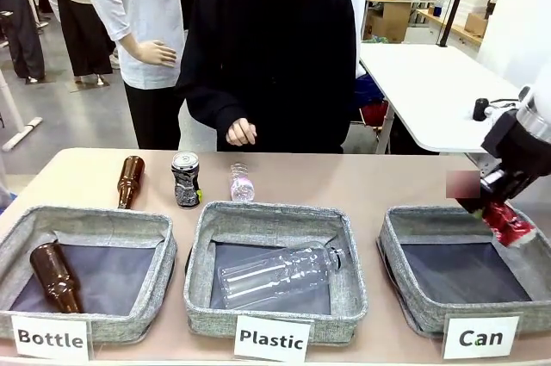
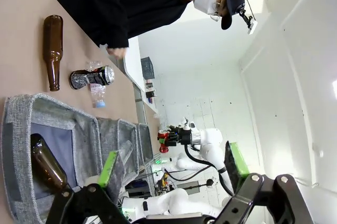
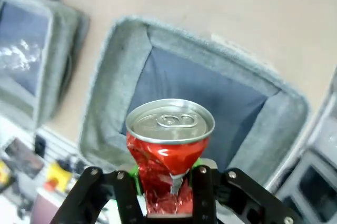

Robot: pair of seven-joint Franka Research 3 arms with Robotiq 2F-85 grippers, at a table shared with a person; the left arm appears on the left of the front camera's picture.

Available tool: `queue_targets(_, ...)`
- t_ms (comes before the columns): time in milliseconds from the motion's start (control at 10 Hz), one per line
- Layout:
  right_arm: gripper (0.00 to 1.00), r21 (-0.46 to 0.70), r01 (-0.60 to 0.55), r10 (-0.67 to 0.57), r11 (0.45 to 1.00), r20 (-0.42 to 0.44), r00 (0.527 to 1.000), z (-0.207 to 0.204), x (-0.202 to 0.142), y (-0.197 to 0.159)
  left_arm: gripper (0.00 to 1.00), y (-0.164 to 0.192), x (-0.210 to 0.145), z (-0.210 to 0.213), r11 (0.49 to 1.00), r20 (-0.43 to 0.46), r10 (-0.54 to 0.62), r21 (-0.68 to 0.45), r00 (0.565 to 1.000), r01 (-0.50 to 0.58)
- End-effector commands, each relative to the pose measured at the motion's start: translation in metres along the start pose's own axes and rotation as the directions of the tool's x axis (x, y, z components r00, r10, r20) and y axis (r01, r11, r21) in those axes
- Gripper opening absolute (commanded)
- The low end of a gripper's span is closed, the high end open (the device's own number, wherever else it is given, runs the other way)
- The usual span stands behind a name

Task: Sort the can waste into the basket.
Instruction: Pick up the can waste from the table and place it in the right Fabric basket.

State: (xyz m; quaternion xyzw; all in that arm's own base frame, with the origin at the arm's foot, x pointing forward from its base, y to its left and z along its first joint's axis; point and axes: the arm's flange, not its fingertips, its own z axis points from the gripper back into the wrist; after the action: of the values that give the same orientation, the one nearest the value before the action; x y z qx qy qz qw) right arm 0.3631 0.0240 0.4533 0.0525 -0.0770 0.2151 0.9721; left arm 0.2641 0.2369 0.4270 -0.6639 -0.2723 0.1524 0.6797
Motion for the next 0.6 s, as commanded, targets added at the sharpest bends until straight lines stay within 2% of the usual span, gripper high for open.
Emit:
queue_targets(0,0.00,-0.043,-0.206,0.207,0.978,0.044,0.977,-0.0041,-0.0086,-0.0046,1.00,-0.0039,0.0009,0.0002,1.000,0.007,0.005,-0.021,1.000,-0.005)
queue_targets(100,0.00,-0.078,-0.288,0.292,0.954,0.043,0.956,-0.0068,-0.0115,-0.0048,1.00,-0.0039,0.0009,0.0002,1.000,0.007,0.005,-0.021,1.000,-0.005)
queue_targets(200,0.00,-0.094,-0.322,0.327,0.942,0.041,0.944,-0.0087,-0.0118,-0.0038,1.00,-0.0039,0.0009,0.0002,1.000,0.007,0.005,-0.021,1.000,-0.005)
queue_targets(500,0.00,-0.081,-0.340,0.344,0.937,0.038,0.938,-0.0117,-0.0091,-0.0039,1.00,-0.0039,0.0009,0.0002,1.000,0.007,0.005,-0.021,1.000,-0.005)
